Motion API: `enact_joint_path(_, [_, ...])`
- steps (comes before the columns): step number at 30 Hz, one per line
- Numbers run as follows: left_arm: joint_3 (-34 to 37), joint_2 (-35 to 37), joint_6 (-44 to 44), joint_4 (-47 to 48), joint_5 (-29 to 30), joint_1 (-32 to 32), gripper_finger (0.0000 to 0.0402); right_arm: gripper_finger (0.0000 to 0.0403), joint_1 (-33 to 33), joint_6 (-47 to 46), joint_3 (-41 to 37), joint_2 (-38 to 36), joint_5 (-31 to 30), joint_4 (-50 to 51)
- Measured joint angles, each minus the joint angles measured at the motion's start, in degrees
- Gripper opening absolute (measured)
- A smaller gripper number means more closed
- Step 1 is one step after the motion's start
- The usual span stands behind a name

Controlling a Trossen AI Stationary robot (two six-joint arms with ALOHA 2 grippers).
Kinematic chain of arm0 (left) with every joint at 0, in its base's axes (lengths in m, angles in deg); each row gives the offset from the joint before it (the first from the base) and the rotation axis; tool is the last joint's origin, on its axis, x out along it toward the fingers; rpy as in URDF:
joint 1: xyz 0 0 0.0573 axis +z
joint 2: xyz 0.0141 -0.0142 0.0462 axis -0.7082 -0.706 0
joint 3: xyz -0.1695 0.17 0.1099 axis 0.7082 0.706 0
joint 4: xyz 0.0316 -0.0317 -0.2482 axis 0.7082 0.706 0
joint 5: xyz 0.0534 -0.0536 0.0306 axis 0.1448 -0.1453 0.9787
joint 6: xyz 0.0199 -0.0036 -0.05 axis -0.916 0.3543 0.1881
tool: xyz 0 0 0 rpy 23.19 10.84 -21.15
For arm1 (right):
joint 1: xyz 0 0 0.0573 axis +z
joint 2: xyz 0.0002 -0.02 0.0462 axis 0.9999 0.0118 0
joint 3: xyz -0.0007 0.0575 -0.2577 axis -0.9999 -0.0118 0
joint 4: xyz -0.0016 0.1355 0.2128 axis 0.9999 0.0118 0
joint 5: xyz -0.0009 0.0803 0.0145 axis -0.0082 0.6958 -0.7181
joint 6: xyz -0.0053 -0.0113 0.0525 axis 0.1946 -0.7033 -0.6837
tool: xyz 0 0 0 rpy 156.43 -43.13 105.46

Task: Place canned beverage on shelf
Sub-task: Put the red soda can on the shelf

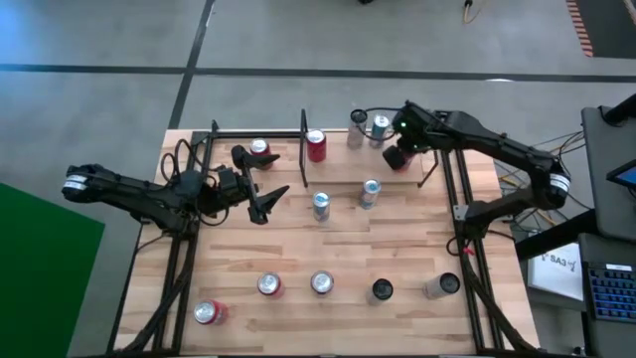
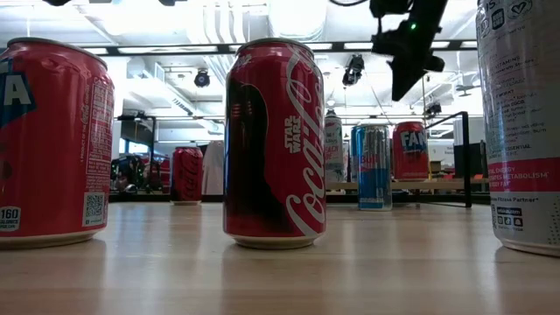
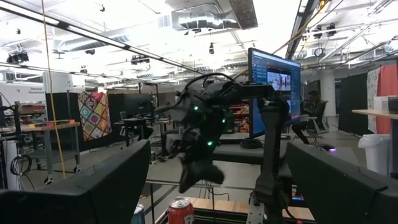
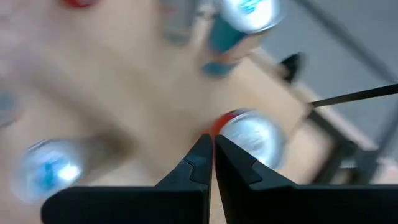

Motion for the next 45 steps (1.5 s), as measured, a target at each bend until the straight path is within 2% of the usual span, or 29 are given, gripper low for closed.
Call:
enact_joint_path(3, [0.0, 0.0, 0.0, 0.0, 0.0, 0.0, 0.0359, 0.0009, 0.0, 0.0, -0.3, -1.3, 8.6, 3.5])
enact_joint_path(6, [0.0, 0.0, 0.0, 0.0, 0.0, 0.0, 0.0359, 0.0009, 0.0, -1.0, -0.8, -1.5, 11.8, 6.9])
enact_joint_path(12, [0.0, 0.0, 0.0, 0.1, 0.0, 0.0, 0.0359, 0.0009, 0.0, -3.0, -3.0, 0.5, 10.5, 9.3])
enact_joint_path(18, [0.0, 0.0, 0.0, 0.4, -0.1, 0.0, 0.0359, 0.0009, 0.0, -5.5, -3.5, 3.8, 2.7, 9.2])
enact_joint_path(30, [0.0, 0.0, 0.0, 1.1, -0.1, 0.0, 0.0359, 0.0009, -0.1, -7.0, -3.5, 6.8, -5.5, 8.6])
enact_joint_path(37, [0.0, 0.0, -0.2, 1.0, -0.1, 0.0, 0.0359, 0.0009, -0.2, -7.0, -3.5, 6.8, -7.2, 7.0])
enact_joint_path(45, [0.0, 0.0, -0.2, 1.0, 0.0, 0.0, 0.0359, 0.0009, -0.2, -6.5, -3.6, 6.8, -3.4, 7.1])
